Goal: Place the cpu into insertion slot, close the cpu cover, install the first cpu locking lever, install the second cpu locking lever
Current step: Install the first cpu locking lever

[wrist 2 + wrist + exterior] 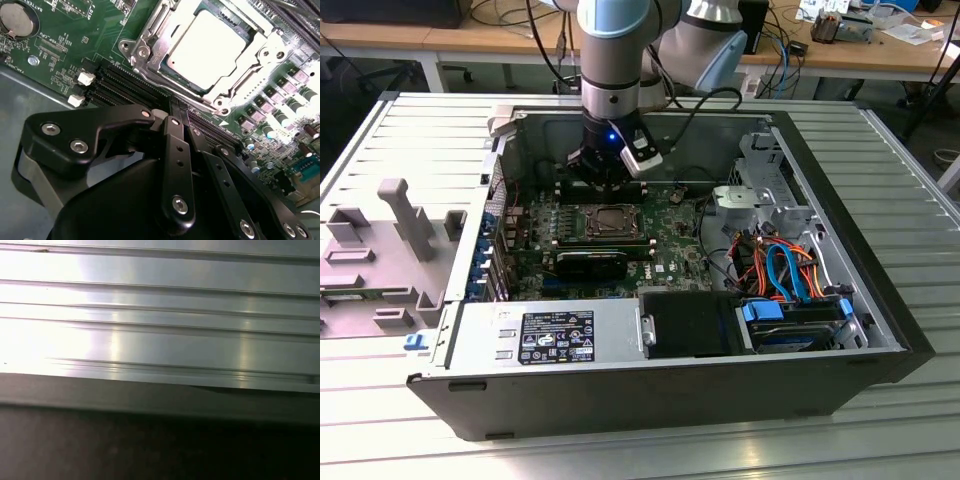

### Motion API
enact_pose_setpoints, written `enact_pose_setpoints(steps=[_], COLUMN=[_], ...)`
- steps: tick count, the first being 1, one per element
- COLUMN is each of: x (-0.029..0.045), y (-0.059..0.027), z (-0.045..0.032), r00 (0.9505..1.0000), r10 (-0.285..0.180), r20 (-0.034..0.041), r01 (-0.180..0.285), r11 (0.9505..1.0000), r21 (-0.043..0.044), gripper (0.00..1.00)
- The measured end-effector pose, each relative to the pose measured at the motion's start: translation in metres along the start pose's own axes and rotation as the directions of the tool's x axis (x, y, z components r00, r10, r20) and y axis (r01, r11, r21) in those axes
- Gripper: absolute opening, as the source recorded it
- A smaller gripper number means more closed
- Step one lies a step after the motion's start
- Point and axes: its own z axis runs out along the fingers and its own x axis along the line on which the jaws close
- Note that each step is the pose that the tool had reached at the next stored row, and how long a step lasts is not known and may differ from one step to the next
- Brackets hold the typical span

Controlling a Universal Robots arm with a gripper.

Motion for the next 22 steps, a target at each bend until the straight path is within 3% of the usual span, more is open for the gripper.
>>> enact_pose_setpoints(steps=[8,15,22], x=[-0.0026,-0.0139,-0.0169], y=[-0.0195,-0.0259,-0.0383], z=[-0.0014,-0.0017,-0.0026], r00=[1.0,0.9999,0.9999], r10=[0.001,0.002,0.006], r20=[-0.0055,-0.0128,-0.0159], r01=[-0.001,-0.002,-0.006], r11=[1.0,1.0,1.0], r21=[0.0001,-0.0005,0.0], gripper=[0.11,0.11,0.11])
